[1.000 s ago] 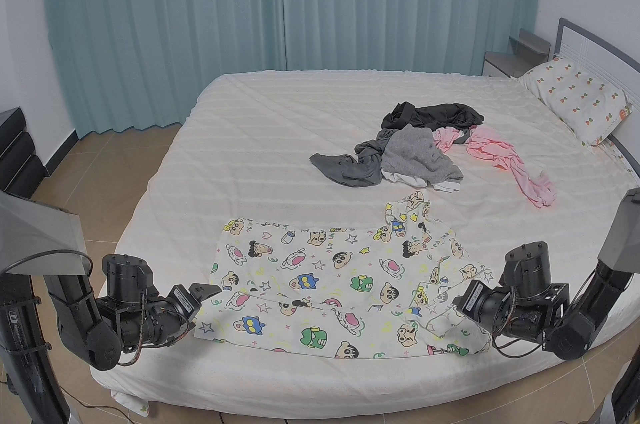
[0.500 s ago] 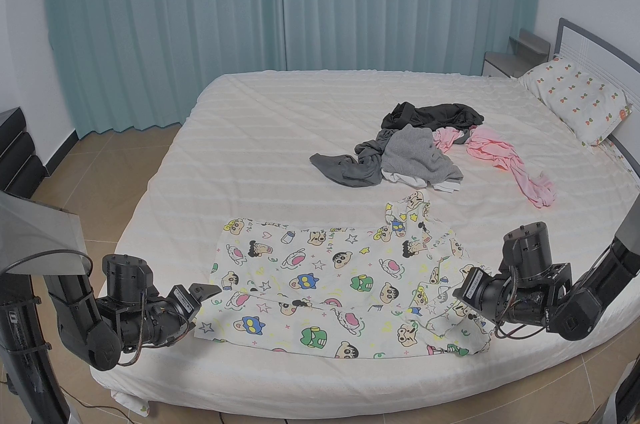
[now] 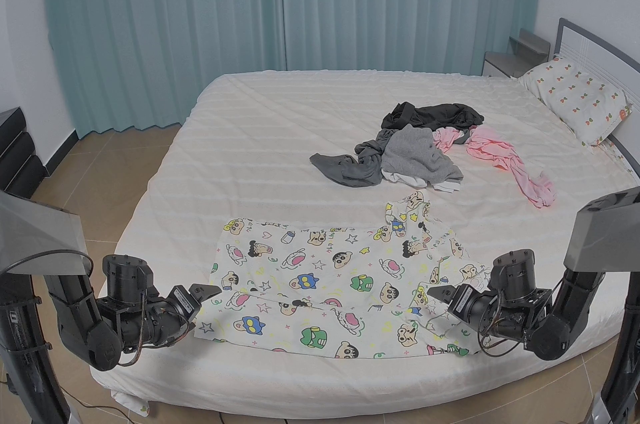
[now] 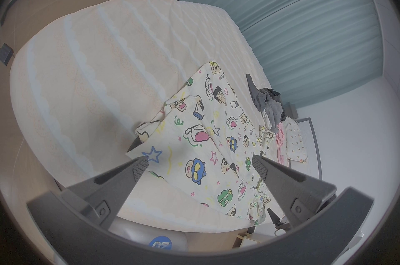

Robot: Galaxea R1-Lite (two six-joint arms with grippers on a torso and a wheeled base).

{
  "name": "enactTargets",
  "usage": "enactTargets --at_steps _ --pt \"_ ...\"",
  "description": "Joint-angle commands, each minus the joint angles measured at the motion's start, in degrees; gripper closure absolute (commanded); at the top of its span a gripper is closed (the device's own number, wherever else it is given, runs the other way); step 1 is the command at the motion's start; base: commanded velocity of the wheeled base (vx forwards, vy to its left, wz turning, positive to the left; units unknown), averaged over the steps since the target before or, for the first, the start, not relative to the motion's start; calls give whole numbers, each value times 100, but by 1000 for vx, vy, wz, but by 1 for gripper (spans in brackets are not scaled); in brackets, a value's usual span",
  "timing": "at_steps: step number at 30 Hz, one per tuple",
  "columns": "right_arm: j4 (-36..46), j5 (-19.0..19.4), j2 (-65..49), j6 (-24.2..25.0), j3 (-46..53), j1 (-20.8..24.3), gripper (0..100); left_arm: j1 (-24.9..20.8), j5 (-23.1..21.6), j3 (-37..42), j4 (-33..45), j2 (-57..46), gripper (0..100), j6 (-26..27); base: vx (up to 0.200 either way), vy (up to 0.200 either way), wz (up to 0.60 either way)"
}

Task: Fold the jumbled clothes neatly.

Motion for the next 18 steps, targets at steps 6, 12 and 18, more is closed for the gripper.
enactTargets --at_steps 6,12,18 --pt "-376 -23 849 -24 188 -100 0 0 0 1 -6 23 0 4 0 0 0" --pt "-384 -23 857 -24 188 -162 0 0 0 1 -6 23 0 4 0 0 0" --pt "-402 -23 875 -33 135 -338 0 0 0 1 -6 32 0 4 0 0 0"
